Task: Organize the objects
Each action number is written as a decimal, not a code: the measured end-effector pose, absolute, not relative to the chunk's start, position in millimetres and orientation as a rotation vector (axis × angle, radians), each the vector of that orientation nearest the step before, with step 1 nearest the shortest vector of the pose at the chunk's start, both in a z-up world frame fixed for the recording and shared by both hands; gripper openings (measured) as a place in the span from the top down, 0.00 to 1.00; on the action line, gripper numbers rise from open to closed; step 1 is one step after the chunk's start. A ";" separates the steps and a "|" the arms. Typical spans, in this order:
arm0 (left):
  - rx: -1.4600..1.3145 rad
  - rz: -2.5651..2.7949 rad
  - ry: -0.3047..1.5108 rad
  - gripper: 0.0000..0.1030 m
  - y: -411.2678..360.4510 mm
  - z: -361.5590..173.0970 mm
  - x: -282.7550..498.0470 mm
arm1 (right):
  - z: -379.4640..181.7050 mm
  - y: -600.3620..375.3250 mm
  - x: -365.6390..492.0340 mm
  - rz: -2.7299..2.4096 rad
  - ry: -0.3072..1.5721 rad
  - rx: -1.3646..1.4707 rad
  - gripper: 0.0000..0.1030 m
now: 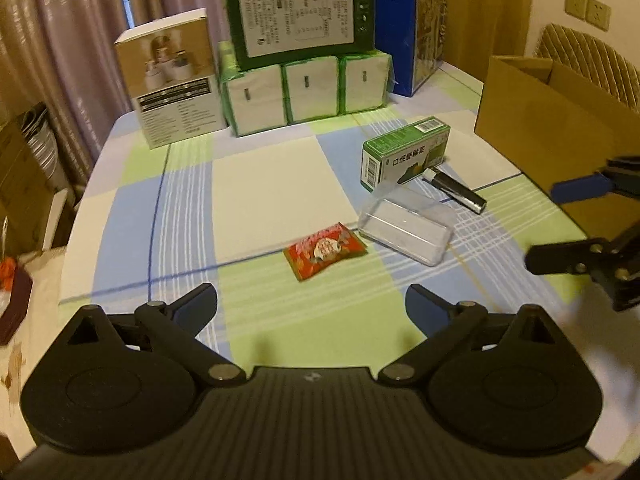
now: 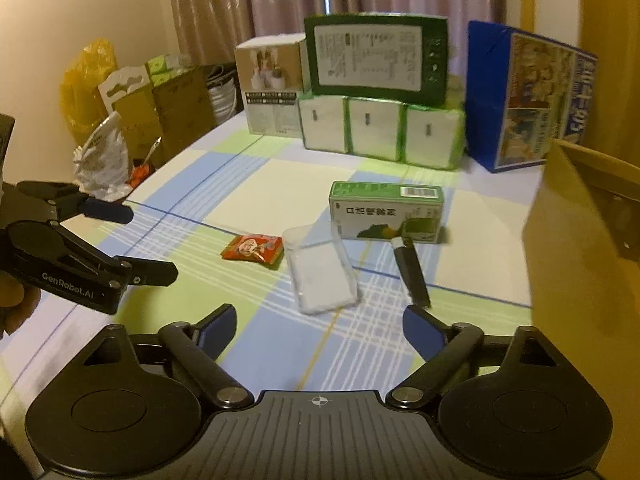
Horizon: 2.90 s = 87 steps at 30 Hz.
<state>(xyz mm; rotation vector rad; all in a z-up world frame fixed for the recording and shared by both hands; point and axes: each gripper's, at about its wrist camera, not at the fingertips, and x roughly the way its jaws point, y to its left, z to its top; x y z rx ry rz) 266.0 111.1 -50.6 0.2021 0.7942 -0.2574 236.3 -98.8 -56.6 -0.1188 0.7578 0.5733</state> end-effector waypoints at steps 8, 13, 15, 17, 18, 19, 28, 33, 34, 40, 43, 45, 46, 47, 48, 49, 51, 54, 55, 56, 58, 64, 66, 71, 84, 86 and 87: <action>0.278 -0.352 0.792 0.09 117.6 -74.2 303.7 | -85.0 -74.8 280.9 0.592 0.779 -0.182 0.23; 0.332 -0.411 0.792 0.10 113.7 -85.8 319.2 | -104.0 -66.5 302.1 0.599 0.801 -0.223 0.27; 0.360 -0.424 0.795 0.13 111.1 -91.3 325.5 | -110.4 -63.2 307.9 0.608 0.805 -0.243 0.32; 0.377 -0.433 0.791 0.16 109.3 -96.1 331.6 | -116.3 -59.7 311.9 0.615 0.809 -0.259 0.40; 0.376 -0.440 0.791 0.17 109.3 -97.6 334.4 | -118.8 -58.0 313.8 0.619 0.809 -0.265 0.42; 0.375 -0.446 0.790 0.21 108.8 -98.9 336.8 | -120.5 -56.2 315.2 0.622 0.808 -0.268 0.45; 0.439 -0.558 0.790 0.31 95.5 -108.3 349.8 | -123.6 -57.7 315.3 0.603 0.817 -0.252 0.47; 0.461 -0.599 0.804 0.36 88.8 -112.7 357.9 | -118.6 -76.4 296.9 0.520 0.862 -0.236 0.47; 0.453 -0.604 0.812 0.40 88.0 -112.5 359.7 | -117.7 -82.4 292.8 0.503 0.873 -0.219 0.47; 0.413 -0.561 0.871 0.66 76.8 -108.2 349.9 | -114.3 -105.2 260.4 0.477 0.891 -0.186 0.47; 0.377 -0.515 0.903 0.72 69.4 -105.6 336.6 | -112.5 -108.7 250.8 0.494 0.893 -0.180 0.47; 0.370 -0.489 0.903 0.71 63.9 -104.7 326.7 | -111.9 -108.2 249.8 0.496 0.883 -0.184 0.46; 0.377 -0.476 0.893 0.71 61.6 -105.1 323.3 | -112.8 -107.2 251.5 0.497 0.881 -0.186 0.45; 0.382 -0.463 0.885 0.70 60.5 -106.0 321.5 | -113.5 -105.5 253.4 0.500 0.879 -0.191 0.44; 0.372 -0.451 0.880 0.70 60.6 -106.5 321.4 | -114.7 -103.8 255.6 0.502 0.876 -0.197 0.44; 0.352 -0.442 0.881 0.70 61.4 -106.9 322.3 | -116.0 -102.2 257.9 0.506 0.870 -0.203 0.44; 0.330 -0.432 0.878 0.69 61.9 -107.6 324.0 | -118.9 -99.4 262.0 0.516 0.867 -0.219 0.43; 0.320 -0.417 0.871 0.69 60.4 -108.6 325.8 | -122.0 -99.6 266.8 0.515 0.863 -0.216 0.43; 0.316 -0.412 0.868 0.69 60.2 -108.9 325.8 | -122.1 -100.5 268.1 0.509 0.862 -0.210 0.43; 0.312 -0.406 0.864 0.69 60.2 -109.2 325.6 | -122.0 -101.5 269.6 0.506 0.862 -0.201 0.43; 0.296 -0.391 0.856 0.69 60.4 -110.2 324.8 | -122.0 -102.8 270.7 0.502 0.860 -0.189 0.44; 0.248 -0.347 0.843 0.76 58.4 -112.1 319.6 | -121.7 -99.1 268.4 0.499 0.854 -0.212 0.47; 0.240 -0.330 0.850 0.78 56.3 -110.9 320.1 | -120.3 -98.6 272.1 0.492 0.867 -0.206 0.48; 0.206 -0.311 0.873 0.79 52.3 -102.9 309.1 | -107.3 -103.2 264.7 0.466 0.862 -0.183 0.48; 0.096 -0.257 0.879 0.79 34.9 -49.3 223.2 | -46.3 -131.9 182.1 0.411 0.840 -0.085 0.48; 0.074 -0.241 0.872 0.79 32.2 -37.7 204.3 | -35.1 -140.5 165.0 0.402 0.836 -0.063 0.48; 0.071 -0.235 0.867 0.79 29.9 -32.1 193.9 | -29.4 -144.8 156.6 0.395 0.832 -0.051 0.48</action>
